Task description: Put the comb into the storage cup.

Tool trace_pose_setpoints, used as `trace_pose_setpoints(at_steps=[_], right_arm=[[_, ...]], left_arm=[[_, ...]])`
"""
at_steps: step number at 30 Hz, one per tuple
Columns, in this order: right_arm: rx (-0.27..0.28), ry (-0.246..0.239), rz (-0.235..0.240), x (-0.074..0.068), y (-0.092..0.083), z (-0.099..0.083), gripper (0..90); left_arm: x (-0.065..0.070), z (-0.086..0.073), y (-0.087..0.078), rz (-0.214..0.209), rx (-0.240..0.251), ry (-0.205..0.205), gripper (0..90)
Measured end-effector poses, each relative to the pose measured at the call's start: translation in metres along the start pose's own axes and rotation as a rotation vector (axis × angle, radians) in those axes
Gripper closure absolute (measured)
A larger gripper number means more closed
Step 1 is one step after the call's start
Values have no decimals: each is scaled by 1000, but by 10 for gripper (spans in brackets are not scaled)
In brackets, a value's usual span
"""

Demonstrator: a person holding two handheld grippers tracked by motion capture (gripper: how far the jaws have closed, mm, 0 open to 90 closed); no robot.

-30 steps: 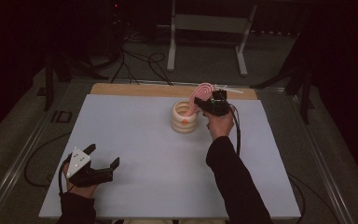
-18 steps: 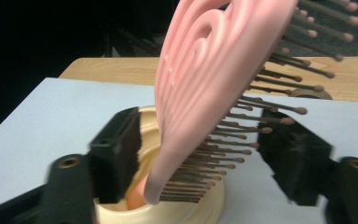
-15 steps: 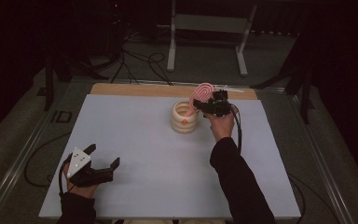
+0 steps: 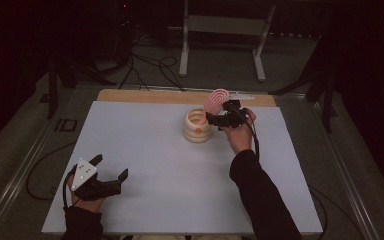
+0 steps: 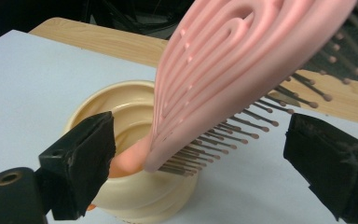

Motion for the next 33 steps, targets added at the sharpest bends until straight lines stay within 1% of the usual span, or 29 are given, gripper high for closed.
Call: trace_pose_setpoints(at_steps=[3, 7, 8, 9, 11, 16, 19, 20, 24, 30, 31, 32, 33], right_arm=[[7, -16, 3, -1, -6, -2, 88], [13, -15, -5, 0, -11, -4, 84], [15, -7, -12, 0, -13, -5, 84], [14, -17, -18, 0, -18, -9, 84], [17, -24, -18, 1, -22, -12, 84], [27, -22, -14, 5, -30, -17, 84], [32, -13, -9, 7, -35, -21, 84], [37, -16, -7, 8, -39, -26, 84], [34, -18, -14, 8, -44, -31, 85], [67, -22, -21, 9, -61, -43, 87], [67, -22, -21, 9, -61, -43, 87], [74, -24, -17, 9, -64, -45, 87], [89, -17, -6, 8, -72, -50, 88]], left_arm=[[0, 0, 0, 4, 1, -3, 3], [0, 0, 0, 6, -2, -7, 3], [0, 0, 1, 5, -2, -8, 3], [0, 0, 1, 5, -2, -9, 3], [0, 0, 1, 4, -3, -11, 2], [0, 0, 2, 5, -7, -9, 2], [0, 0, 2, 7, -8, -10, 2], [0, 0, 2, 10, -7, -7, 2], [-1, 1, 1, 21, -3, -8, 2], [-1, 1, 1, 25, -4, -8, 2], [-1, 1, 1, 25, -4, -8, 2], [0, 1, 1, 24, -6, -5, 2], [0, 1, 1, 23, -7, -4, 2]])
Point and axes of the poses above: each handheld gripper's, and its own axes: y roughly forward along the jaws, z roughly out of its top, x roughly to its right, the point moved 2 cm from there along y, roughly forward along the jaws, and after that the axes turned 3 degrees about -x, right-handed, at the moved point
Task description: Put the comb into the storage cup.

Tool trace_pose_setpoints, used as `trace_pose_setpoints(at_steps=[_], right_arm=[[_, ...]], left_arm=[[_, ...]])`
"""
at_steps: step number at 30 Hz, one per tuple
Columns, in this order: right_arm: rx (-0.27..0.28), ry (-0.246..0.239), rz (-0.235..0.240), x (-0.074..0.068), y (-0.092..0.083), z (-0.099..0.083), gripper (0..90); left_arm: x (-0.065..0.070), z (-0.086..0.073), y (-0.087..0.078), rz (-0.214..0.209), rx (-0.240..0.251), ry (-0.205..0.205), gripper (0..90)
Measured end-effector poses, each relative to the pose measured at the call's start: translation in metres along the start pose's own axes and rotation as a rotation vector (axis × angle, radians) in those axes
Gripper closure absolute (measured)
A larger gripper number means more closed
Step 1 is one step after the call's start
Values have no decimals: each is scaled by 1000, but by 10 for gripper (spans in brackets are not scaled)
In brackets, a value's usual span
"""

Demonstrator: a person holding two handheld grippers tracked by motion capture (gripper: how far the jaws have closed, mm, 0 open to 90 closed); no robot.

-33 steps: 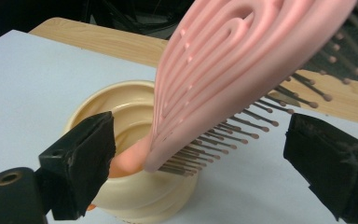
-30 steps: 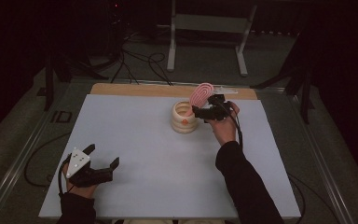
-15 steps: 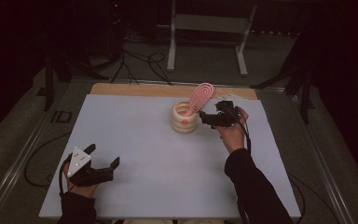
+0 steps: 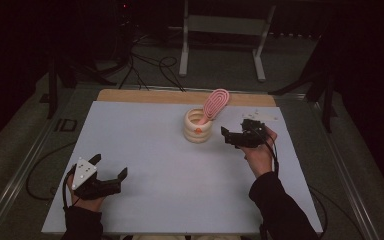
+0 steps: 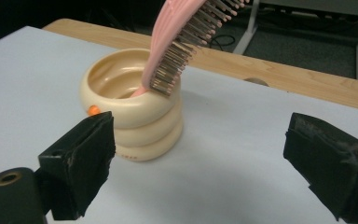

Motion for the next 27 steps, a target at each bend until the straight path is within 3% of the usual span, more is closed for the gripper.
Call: trace_pose_setpoints(at_steps=[3, 4, 11, 15, 27], right_arm=[[6, 4, 5, -1, -3, -3, 88], [32, -17, -1, -4, -13, -12, 88], [38, -68, -2, -3, -30, -34, 87], [68, -46, -2, 5, -45, -52, 87], [127, -36, -41, 13, -69, -72, 87]], left_arm=[[0, 0, 0, 3, -3, 7, 2], [0, 0, 0, 5, -4, 6, 2], [0, 2, -1, 22, -7, 31, 2], [-2, 3, -2, 20, -9, 31, 2], [-4, 6, -4, 0, -4, 39, 2]])
Point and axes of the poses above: each handheld gripper's, and its own axes: y roughly forward along the jaws, z roughly out of its top, x roughly to its right, the point moved 2 cm from there along y, roughly forward along the jaws, and after that the axes turned 3 degrees about -x, right-handed, at the moved point
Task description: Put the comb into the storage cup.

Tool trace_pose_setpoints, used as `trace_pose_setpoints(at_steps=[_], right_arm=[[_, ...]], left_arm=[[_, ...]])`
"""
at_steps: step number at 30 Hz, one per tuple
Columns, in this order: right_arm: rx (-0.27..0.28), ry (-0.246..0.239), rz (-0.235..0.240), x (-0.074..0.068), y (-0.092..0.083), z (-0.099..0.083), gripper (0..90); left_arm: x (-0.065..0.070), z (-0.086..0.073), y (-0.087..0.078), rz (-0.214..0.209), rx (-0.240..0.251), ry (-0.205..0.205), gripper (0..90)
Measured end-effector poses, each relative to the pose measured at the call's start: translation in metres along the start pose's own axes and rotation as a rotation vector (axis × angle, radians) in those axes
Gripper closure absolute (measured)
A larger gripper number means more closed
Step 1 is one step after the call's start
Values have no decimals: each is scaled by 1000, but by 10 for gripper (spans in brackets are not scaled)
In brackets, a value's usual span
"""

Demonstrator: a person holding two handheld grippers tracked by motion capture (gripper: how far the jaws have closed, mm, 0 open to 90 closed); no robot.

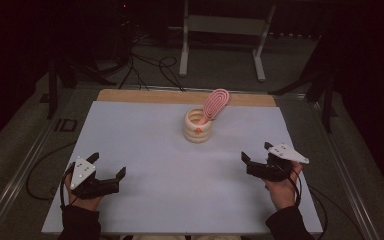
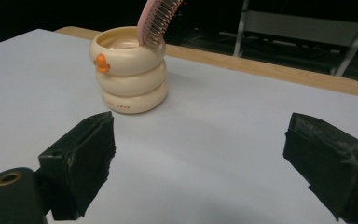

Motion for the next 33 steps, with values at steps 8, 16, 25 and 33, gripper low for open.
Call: trace_pose_setpoints(at_steps=[8, 16, 25, 33], right_arm=[[30, -16, 22, -6, -10, -11, 87], [62, -13, 20, -10, -17, -24, 87], [96, 39, 13, -3, -32, -42, 88], [120, 56, 6, 2, -40, -48, 87]], left_arm=[[-3, 2, -4, -6, 12, 7, 2], [-2, 4, -8, -1, 44, 13, 2], [-5, 4, -12, -15, 68, 7, 2], [-7, 4, -13, -28, 78, 2, 2]])
Point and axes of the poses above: each handheld gripper's, and its own axes: y roughly forward along the jaws, z roughly out of its top, x roughly to its right, the point moved 2 cm from there along y, roughly forward along the jaws, and after that the axes turned 3 degrees about -x, right-handed, at the moved point
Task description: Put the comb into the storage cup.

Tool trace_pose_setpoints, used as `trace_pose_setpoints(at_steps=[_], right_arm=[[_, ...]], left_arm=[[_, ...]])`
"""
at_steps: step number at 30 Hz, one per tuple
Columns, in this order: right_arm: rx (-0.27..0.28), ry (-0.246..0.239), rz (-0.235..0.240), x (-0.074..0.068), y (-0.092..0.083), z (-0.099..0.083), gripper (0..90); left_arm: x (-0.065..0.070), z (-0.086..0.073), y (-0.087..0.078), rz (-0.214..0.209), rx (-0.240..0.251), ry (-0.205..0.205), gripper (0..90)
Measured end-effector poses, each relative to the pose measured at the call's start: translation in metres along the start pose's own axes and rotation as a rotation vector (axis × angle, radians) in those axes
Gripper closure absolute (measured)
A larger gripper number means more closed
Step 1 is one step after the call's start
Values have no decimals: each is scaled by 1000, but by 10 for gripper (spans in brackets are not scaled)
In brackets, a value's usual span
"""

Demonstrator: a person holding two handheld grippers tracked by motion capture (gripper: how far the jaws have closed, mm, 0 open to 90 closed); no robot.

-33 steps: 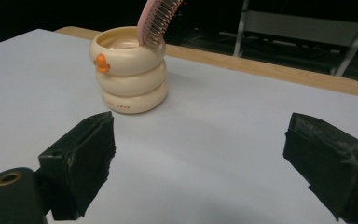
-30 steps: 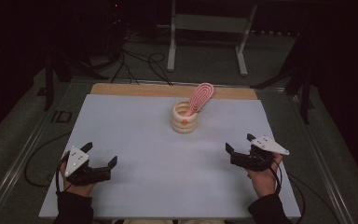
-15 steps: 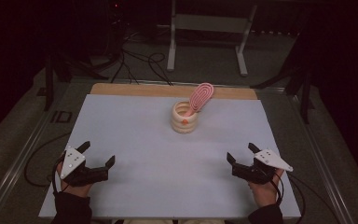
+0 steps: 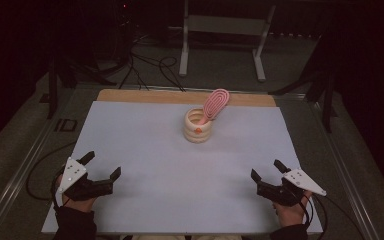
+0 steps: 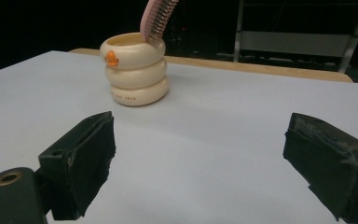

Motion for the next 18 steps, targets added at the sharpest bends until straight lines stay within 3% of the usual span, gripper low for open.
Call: trace_pose_setpoints(at_steps=[4, 18], right_arm=[[29, -46, 12, -1, 1, -3, 88], [16, -55, 34, -5, 3, -6, 88]], left_arm=[[1, -1, 2, -5, -5, 4, 2], [3, -8, 7, -5, -29, 6, 2]])
Point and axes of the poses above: each handheld gripper's, and its own axes: y roughly forward along the jaws, z roughly out of its top, x roughly to its right, the point moved 2 cm from there along y, roughly forward along the jaws, and after that the axes turned 3 degrees about -x, right-handed, at the moved point
